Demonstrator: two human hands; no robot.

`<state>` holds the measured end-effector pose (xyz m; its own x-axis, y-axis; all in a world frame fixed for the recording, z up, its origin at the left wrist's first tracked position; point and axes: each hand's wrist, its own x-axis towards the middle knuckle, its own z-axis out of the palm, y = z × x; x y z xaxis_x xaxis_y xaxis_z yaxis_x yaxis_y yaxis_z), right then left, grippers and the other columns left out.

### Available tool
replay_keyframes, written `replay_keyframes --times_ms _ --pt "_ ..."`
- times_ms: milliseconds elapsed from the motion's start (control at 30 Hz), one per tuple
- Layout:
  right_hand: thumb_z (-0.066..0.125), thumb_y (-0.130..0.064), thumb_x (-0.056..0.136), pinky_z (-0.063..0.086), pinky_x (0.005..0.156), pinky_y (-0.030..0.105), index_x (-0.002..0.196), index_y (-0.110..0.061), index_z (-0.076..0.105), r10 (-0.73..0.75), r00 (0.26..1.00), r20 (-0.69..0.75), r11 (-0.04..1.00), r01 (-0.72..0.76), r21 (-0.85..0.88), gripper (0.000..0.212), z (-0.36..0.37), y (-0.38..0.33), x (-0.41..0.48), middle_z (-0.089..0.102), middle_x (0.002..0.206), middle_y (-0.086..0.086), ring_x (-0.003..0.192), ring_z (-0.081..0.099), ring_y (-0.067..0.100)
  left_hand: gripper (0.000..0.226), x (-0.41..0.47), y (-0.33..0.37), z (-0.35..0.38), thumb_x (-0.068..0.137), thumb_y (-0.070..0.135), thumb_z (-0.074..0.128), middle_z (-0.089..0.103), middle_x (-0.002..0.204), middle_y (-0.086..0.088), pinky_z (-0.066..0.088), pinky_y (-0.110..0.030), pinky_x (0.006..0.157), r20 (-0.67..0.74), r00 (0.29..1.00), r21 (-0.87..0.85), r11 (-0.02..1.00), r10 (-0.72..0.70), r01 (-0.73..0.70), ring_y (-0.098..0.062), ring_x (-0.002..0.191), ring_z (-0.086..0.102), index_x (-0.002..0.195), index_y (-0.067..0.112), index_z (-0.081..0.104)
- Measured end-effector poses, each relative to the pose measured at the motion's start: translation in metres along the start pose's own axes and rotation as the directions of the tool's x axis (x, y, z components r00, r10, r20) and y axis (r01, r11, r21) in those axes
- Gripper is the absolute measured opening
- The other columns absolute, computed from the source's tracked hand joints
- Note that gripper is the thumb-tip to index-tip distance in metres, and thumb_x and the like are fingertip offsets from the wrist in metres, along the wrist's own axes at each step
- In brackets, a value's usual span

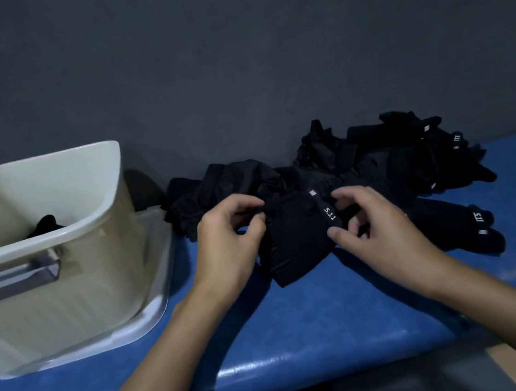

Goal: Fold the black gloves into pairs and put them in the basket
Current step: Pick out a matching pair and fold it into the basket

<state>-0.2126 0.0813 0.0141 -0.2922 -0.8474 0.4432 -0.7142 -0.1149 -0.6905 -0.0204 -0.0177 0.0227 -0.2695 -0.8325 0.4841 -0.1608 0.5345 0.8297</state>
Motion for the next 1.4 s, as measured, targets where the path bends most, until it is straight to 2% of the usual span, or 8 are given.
replay_keyframes --times_ms 133,333,567,800,933,1133,1233,1400 --pt "0.072 -0.028 0.086 0.046 0.069 0.011 0.144 -0.028 0.041 0.043 0.999 0.020 0.998 -0.044 0.046 0.066 0.000 -0.006 0.000 0.054 0.116 -0.011 0.071 0.058 0.007 0.028 -0.002 0.012 -0.013 0.089 -0.006 0.064 0.074 0.087 0.005 0.053 -0.017 0.075 -0.023 0.999 -0.092 0.995 0.032 -0.034 -0.007 0.085 0.070 0.090 0.021 0.071" --pt "0.075 -0.033 0.084 0.045 0.066 0.012 0.148 -0.037 0.030 0.152 0.981 0.120 0.981 -0.165 0.106 0.078 -0.001 -0.015 0.003 0.064 0.071 0.013 0.061 0.061 0.012 0.029 -0.007 0.020 -0.031 0.089 -0.015 0.057 0.077 0.094 -0.003 0.057 -0.027 0.084 0.028 0.997 -0.209 0.976 0.073 -0.065 -0.015 0.092 0.072 0.091 0.010 0.071" --pt "0.078 -0.012 0.080 0.043 0.068 0.020 0.083 -0.026 0.071 0.055 0.997 0.053 0.976 -0.065 0.210 0.015 0.008 -0.025 0.001 0.062 0.067 -0.020 0.066 0.047 0.003 0.032 -0.010 0.013 -0.043 0.085 -0.018 0.059 0.077 0.091 -0.002 0.056 -0.024 0.081 0.002 0.999 -0.165 0.985 0.053 -0.052 -0.012 0.089 0.071 0.090 0.011 0.071" --pt "0.075 -0.008 0.083 0.044 0.067 0.016 0.080 -0.019 0.067 -0.031 0.995 -0.098 0.969 0.054 0.243 0.014 0.001 -0.037 -0.007 0.064 0.078 -0.003 0.070 0.055 0.005 0.020 -0.012 0.011 -0.047 0.085 0.003 0.072 0.060 0.075 0.003 0.045 -0.020 0.064 -0.156 0.981 0.101 0.990 0.114 -0.099 -0.007 0.064 0.053 0.097 0.019 0.070" --pt "0.076 -0.004 0.080 0.044 0.074 0.016 0.082 -0.016 0.069 -0.187 0.978 -0.092 0.972 0.198 0.127 0.014 0.004 -0.041 -0.013 0.061 0.084 -0.007 0.081 0.058 0.010 0.021 -0.021 0.021 -0.039 0.095 0.018 0.065 0.065 0.071 -0.005 0.057 -0.037 0.062 -0.025 0.993 -0.051 0.993 -0.112 0.110 -0.013 0.054 0.063 0.116 0.021 0.062" --pt "0.084 -0.016 0.073 0.038 0.085 0.016 0.085 -0.026 0.070 -0.326 0.926 0.189 0.945 0.317 0.077 0.022 0.012 -0.032 -0.021 0.063 0.094 -0.014 0.098 0.057 0.012 0.031 -0.031 0.024 -0.027 0.090 0.026 0.071 0.070 0.111 -0.007 0.061 -0.042 0.084 0.172 0.945 -0.262 0.912 -0.277 0.315 -0.017 0.094 0.074 0.120 0.028 0.061" --pt "0.083 -0.037 0.071 0.041 0.091 0.018 0.092 -0.037 0.068 -0.271 0.901 0.339 0.962 0.248 0.110 0.025 0.013 -0.032 -0.026 0.064 0.101 -0.019 0.105 0.056 0.008 0.048 -0.033 0.019 -0.029 0.085 0.026 0.078 0.065 0.118 0.001 0.060 -0.033 0.086 0.162 0.954 -0.093 0.958 -0.253 0.270 -0.010 0.093 0.071 0.128 0.026 0.057" --pt "0.076 -0.029 0.082 0.040 0.096 0.018 0.101 -0.031 0.068 -0.221 0.957 0.188 0.975 0.216 0.051 0.021 0.013 -0.027 -0.024 0.062 0.105 -0.020 0.111 0.053 0.004 0.061 -0.037 0.007 -0.036 0.086 0.030 0.075 0.049 0.134 0.008 0.045 -0.029 0.103 0.160 0.975 0.232 0.966 -0.155 0.116 -0.008 0.122 0.051 0.138 0.029 0.043"
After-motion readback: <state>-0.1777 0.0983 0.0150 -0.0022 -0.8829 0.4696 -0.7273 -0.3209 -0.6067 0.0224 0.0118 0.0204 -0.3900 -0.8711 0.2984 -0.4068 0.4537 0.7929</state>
